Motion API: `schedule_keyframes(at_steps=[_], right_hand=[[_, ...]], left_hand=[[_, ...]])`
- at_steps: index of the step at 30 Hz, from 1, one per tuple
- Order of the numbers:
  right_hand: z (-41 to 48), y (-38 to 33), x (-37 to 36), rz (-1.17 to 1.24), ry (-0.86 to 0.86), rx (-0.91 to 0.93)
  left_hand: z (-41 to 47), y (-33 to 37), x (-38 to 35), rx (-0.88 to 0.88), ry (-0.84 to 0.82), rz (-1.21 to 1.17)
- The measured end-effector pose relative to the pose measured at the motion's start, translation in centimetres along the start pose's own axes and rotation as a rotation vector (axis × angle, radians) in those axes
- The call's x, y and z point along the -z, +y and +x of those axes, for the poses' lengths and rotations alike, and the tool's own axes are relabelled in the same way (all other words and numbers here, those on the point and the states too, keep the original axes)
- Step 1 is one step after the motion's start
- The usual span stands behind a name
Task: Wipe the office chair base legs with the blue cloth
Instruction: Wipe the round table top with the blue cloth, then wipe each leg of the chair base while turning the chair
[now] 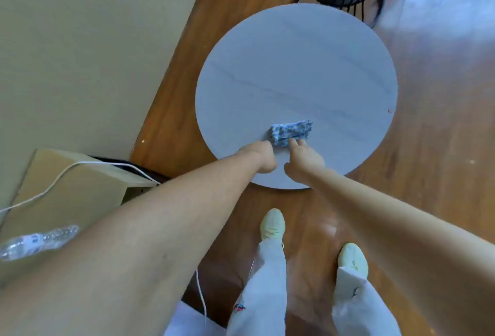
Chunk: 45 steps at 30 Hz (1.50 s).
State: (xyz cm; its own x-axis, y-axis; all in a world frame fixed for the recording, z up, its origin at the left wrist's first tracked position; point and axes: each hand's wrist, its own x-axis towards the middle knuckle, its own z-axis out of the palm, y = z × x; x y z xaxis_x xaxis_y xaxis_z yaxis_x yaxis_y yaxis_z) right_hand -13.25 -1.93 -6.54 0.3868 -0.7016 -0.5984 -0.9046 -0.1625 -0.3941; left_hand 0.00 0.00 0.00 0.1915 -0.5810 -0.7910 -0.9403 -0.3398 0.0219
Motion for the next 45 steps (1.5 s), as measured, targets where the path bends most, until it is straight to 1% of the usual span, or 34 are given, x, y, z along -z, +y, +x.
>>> schedule_keyframes(at_steps=[2,6,8,11,12,14,16,17,18,19,21,23,25,27,29,32,36,38,40,42,45], right_hand=[[1.8,-0.5,-1.8,-0.05,0.004,0.027],[5.6,-1.1,-5.3,-0.24,-0.012,0.118],[6.7,-0.6,-6.3,-0.304,-0.01,0.103],[7.0,0.7,-7.1,-0.251,0.076,0.107],[6.6,1.3,-7.1,-0.174,0.12,0.116],[5.3,2.4,-6.9,0.11,0.23,0.084],[3.4,4.3,-6.6,0.404,0.398,-0.061],[2.2,5.2,-6.4,0.53,0.48,-0.145],[1.0,6.2,-6.1,0.625,0.545,-0.22],[-0.2,7.2,-5.9,0.688,0.598,-0.273],[-2.6,9.1,-5.2,0.794,0.673,-0.345],[-5.3,11.6,-4.5,0.929,0.745,-0.411],[-8.0,14.3,-4.3,1.029,0.8,-0.444],[-11.4,17.3,-4.6,1.06,0.879,-0.468],[-15.6,20.9,-5.6,1.101,0.962,-0.5],[-19.6,24.2,-7.5,1.156,1.048,-0.54],[-25.1,28.7,-11.7,1.345,1.159,-0.747],[-27.9,30.9,-13.8,1.444,1.169,-0.817],[-30.1,32.8,-15.1,1.524,1.122,-0.844],[-32.9,35.5,-16.5,1.532,1.097,-0.87],[-36.5,40.1,-18.4,1.492,1.147,-0.962]], left_hand=[[1.6,-0.7,-0.5,-0.017,-0.023,0.034],[5.4,-1.8,-1.6,-0.048,-0.05,0.103],[6.5,-1.6,-2.0,-0.071,-0.037,0.123],[7.8,-0.9,-2.7,-0.085,-0.069,0.145],[8.1,-0.3,-2.6,-0.08,-0.066,0.133],[8.7,0.9,-2.4,-0.038,-0.021,0.059],[8.8,3.1,-2.2,0.012,0.078,-0.049],[8.5,4.4,-2.2,0.003,0.113,-0.107],[8.1,5.9,-2.1,-0.042,0.121,-0.153],[7.5,7.4,-2.2,-0.103,0.095,-0.201],[6.1,11.0,-2.7,-0.204,-0.036,-0.301],[4.4,14.8,-3.4,-0.245,-0.188,-0.4],[3.1,18.5,-4.1,-0.25,-0.262,-0.481],[1.9,22.6,-5.8,-0.247,-0.306,-0.531],[-0.2,26.8,-8.7,-0.292,-0.362,-0.478],[-2.5,30.2,-12.4,-0.387,-0.419,-0.396],[-5.4,35.8,-18.6,-0.418,-0.457,-0.3],[-6.8,39.0,-21.7,-0.455,-0.452,-0.151],[-7.7,41.4,-24.3,-0.523,-0.426,0.013],[-8.5,43.8,-27.8,-0.58,-0.415,0.106],[-9.1,47.1,-32.5,-0.632,-0.399,0.182]])
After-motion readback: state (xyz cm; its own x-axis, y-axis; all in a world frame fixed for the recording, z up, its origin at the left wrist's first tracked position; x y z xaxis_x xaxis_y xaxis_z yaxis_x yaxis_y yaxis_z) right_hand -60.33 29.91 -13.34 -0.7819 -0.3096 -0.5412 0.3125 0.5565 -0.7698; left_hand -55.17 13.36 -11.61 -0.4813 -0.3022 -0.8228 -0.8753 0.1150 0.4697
